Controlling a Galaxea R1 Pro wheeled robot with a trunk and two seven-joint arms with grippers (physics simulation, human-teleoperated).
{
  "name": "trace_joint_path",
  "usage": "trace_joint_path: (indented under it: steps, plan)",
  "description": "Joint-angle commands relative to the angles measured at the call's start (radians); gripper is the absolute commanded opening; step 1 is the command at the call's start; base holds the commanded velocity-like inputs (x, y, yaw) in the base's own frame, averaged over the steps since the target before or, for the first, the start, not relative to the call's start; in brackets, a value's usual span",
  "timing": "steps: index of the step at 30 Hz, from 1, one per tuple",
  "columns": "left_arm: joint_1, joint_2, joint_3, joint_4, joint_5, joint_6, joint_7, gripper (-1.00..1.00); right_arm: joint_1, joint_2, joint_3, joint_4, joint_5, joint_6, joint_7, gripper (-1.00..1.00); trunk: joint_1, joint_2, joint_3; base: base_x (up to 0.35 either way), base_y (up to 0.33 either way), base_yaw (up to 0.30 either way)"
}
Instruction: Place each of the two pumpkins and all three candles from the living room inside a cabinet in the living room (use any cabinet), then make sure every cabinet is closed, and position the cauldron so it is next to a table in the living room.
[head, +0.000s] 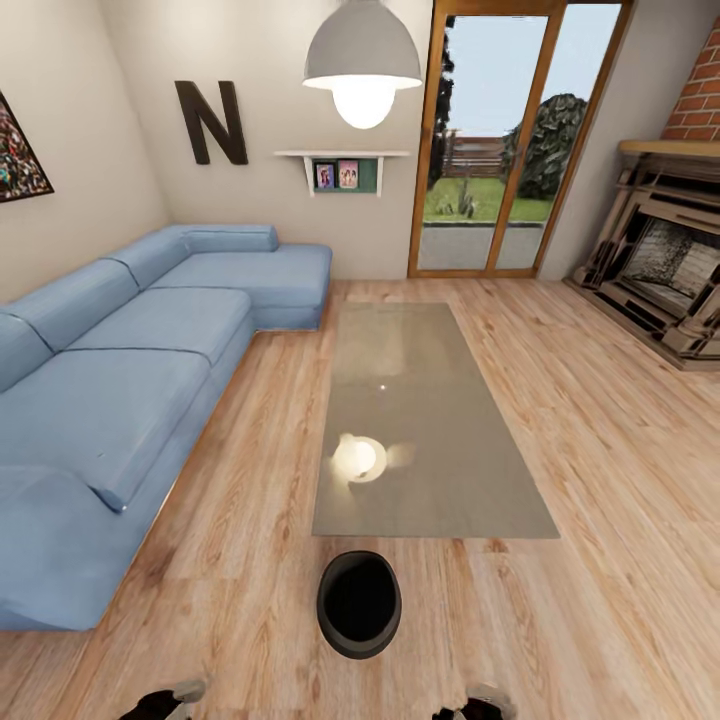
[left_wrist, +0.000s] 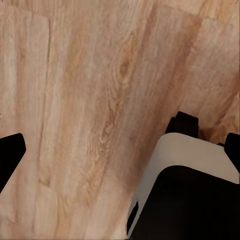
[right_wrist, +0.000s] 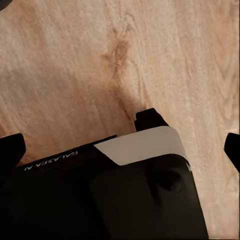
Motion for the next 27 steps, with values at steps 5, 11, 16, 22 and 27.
trace_joint_path:
  steps: [5, 11, 16, 22, 27]
  plan:
    - [0.042, 0.005, -0.012, 0.079, 0.002, -0.092, -0.017, 1.00, 0.002, -0.002, 0.010, 0.215, -0.006, -0.206, -0.006, 1.00, -0.019, 0.035, 0.015, 0.000, 0.000, 0.000]
    - [0.096, -0.004, -0.016, 0.087, -0.014, -0.134, -0.019, 1.00, 0.014, -0.007, 0.010, 0.267, -0.008, -0.285, -0.005, 1.00, -0.038, 0.070, 0.031, 0.000, 0.000, 0.000]
    - [0.123, -0.005, -0.016, 0.087, -0.014, -0.160, -0.019, 1.00, 0.046, -0.009, 0.010, 0.283, -0.009, -0.341, -0.005, 1.00, -0.038, 0.070, 0.031, 0.000, 0.000, 0.000]
    - [0.144, -0.006, -0.016, 0.087, -0.005, -0.163, -0.017, 1.00, 0.055, -0.027, 0.010, 0.304, -0.015, -0.358, -0.006, 1.00, -0.038, 0.070, 0.031, 0.000, 0.000, 0.000]
    - [0.157, -0.005, -0.016, 0.087, -0.002, -0.163, -0.017, 1.00, 0.056, -0.030, 0.009, 0.306, -0.020, -0.360, -0.006, 1.00, -0.038, 0.070, 0.031, 0.000, 0.000, 0.000]
